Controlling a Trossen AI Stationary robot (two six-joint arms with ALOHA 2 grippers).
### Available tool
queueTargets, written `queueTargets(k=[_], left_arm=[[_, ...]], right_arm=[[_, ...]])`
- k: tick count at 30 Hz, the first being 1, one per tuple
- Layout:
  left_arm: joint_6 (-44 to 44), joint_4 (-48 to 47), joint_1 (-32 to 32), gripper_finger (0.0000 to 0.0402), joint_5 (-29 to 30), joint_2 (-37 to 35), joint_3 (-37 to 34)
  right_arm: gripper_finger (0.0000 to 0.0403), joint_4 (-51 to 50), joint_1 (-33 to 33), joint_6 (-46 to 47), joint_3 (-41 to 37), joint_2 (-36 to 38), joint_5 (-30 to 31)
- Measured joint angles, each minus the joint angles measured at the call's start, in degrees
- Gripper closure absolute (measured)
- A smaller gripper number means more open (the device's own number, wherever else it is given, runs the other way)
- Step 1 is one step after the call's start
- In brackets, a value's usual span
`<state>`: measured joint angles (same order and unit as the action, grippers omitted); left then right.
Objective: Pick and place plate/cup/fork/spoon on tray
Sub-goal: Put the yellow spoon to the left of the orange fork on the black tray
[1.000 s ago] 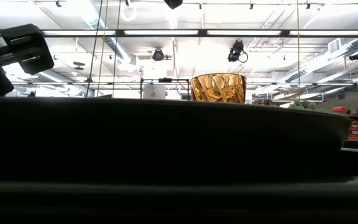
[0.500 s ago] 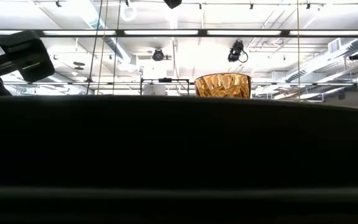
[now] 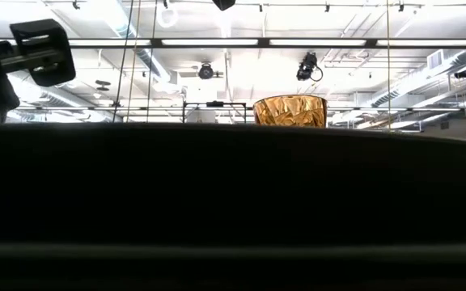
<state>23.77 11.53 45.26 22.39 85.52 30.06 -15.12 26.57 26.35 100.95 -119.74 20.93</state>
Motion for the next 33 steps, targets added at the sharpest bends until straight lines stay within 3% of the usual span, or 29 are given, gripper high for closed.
queueTargets(k=[4,15,33], left_arm=[[1.3,0.0,0.0,0.0348,-0.2,0.0,0.0],[-0.2,0.1,-0.2,0.0249,-0.6,0.0,0.0],[2.8,2.4,-0.4,0.0297,-0.9,5.6,0.1]], right_arm=[[0.036,0.0,0.0,-0.5,0.0,0.0,0.0],[0.036,1.2,0.0,-0.4,0.0,0.0,0.3],[0.036,2.6,-0.2,1.6,0.0,0.0,0.5]])
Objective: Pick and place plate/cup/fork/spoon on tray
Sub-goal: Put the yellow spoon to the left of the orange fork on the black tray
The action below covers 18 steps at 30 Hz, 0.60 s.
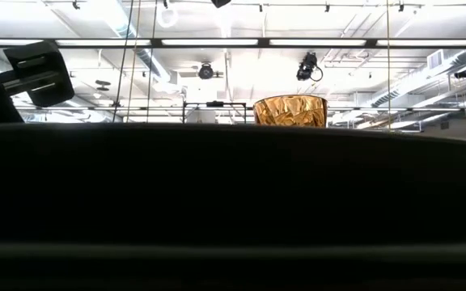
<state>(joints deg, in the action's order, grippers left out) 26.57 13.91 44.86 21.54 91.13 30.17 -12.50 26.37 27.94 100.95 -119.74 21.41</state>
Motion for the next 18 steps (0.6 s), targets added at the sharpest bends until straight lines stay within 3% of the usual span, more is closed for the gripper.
queueTargets(k=[18], left_arm=[[-1.9,2.1,-0.1,0.0361,-0.8,0.0,0.0]], right_arm=[[0.036,0.0,-0.1,0.6,0.0,0.0,0.2]])
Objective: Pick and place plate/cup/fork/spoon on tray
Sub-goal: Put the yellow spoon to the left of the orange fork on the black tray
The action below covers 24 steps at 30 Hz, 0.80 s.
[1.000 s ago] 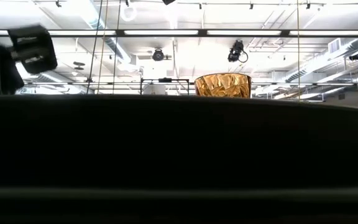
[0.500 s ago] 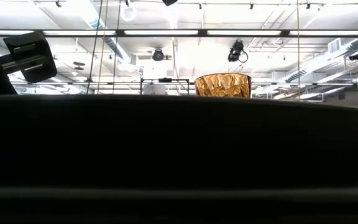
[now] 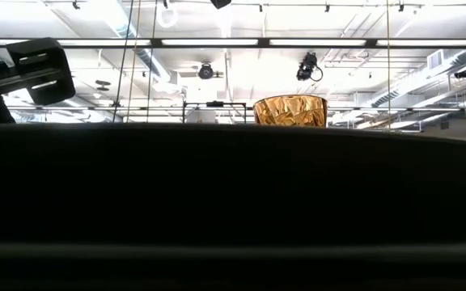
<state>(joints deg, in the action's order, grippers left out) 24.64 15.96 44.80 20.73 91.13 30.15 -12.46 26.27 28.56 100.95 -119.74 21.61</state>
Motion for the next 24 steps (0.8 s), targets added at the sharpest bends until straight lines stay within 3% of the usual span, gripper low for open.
queueTargets(k=[12,24], left_arm=[[-0.5,-0.4,0.1,0.0387,0.2,-1.3,0.0],[-4.6,-9.7,0.0,0.039,3.9,-11.4,0.0]], right_arm=[[0.036,0.0,0.0,-0.3,0.0,0.0,0.0],[0.036,0.0,0.0,-3.1,0.0,0.0,0.0]])
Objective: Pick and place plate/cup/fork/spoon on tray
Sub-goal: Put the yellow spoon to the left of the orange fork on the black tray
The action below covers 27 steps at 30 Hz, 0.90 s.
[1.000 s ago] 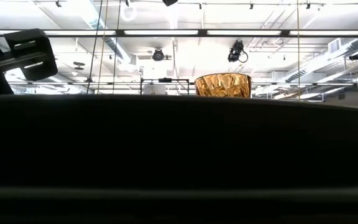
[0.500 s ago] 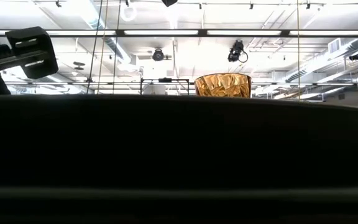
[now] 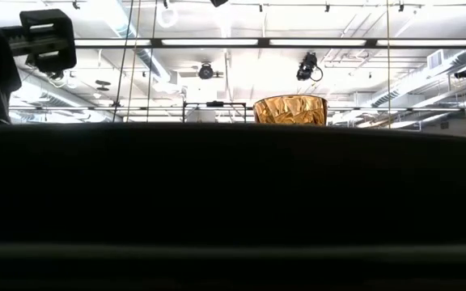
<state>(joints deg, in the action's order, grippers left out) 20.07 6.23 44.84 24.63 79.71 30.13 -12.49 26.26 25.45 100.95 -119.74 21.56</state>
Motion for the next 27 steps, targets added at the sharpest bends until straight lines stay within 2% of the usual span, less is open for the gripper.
queueTargets(k=[10,19,27], left_arm=[[-5.4,-5.6,0.0,0.0391,0.0,-10.2,0.0],[-17.4,-10.2,0.3,0.0391,-1.5,-24.1,0.0],[-20.8,-12.6,0.7,0.0391,-5.0,-35.3,0.0]], right_arm=[[0.036,-0.2,-0.1,-2.7,0.0,0.0,0.0],[0.036,-2.6,-1.0,-6.4,0.0,0.0,2.7],[0.0359,-3.3,-2.6,-9.5,-0.2,-0.6,2.5]])
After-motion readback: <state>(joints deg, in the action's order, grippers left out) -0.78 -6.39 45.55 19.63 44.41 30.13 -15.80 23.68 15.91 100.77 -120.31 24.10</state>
